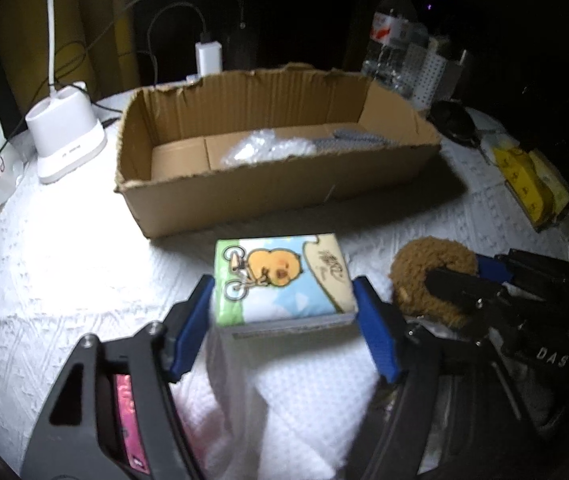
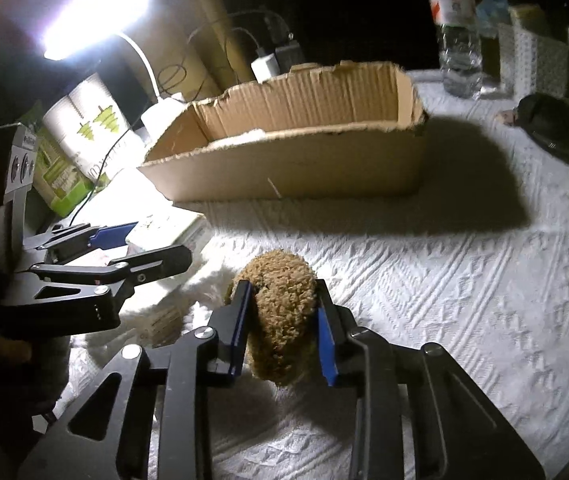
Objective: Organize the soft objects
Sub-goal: 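Move the left tool to the cartoon tissue pack while the right tool approaches the brown fuzzy ball, then grasp and lift the tissue pack with the left tool while the right tool grasps the brown fuzzy ball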
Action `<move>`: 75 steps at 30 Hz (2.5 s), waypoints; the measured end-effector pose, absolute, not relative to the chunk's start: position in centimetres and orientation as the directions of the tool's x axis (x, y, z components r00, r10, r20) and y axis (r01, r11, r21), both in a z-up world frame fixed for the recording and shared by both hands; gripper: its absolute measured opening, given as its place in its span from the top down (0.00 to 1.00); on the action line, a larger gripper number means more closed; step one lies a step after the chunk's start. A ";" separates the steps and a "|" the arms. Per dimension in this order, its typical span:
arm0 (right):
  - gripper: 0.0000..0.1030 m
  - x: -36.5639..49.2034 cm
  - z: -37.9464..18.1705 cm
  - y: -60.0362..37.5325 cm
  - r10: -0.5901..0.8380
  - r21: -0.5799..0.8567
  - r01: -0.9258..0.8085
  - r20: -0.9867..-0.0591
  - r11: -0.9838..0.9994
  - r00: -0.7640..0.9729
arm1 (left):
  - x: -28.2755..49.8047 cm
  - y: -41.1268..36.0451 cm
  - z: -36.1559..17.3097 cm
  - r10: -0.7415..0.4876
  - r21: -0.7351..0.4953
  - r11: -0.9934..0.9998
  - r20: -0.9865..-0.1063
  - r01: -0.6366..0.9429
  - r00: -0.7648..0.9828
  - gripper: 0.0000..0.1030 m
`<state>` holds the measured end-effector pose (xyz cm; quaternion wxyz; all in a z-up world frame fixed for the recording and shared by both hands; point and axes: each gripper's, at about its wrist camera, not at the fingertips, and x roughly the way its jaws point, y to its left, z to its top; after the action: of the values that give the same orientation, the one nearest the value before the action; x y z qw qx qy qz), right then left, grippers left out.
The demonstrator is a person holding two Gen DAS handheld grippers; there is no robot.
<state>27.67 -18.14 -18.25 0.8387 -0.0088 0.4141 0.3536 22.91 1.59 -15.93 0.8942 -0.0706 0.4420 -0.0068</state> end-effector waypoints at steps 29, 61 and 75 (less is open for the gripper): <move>0.70 25.1 -12.8 -15.6 0.593 0.193 -0.643 -0.638 0.741 0.491 | 20.0 5.1 -10.2 -0.125 -0.174 0.985 -0.695 0.002 0.708 0.44; 0.70 27.3 -16.0 -19.4 0.564 0.260 -0.558 -0.669 0.788 0.485 | 23.9 3.6 -17.4 -0.105 -0.145 0.989 -0.822 -0.027 0.560 0.27; 0.70 27.2 -15.1 -19.6 0.558 0.247 -0.554 -0.656 0.795 0.507 | 23.8 2.6 -16.2 -0.170 -0.168 0.984 -0.800 0.057 0.575 0.34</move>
<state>27.15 -19.64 -15.09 0.8681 0.0026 0.3790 0.3204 23.78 2.62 -16.24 0.8853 -0.0617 0.4565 -0.0640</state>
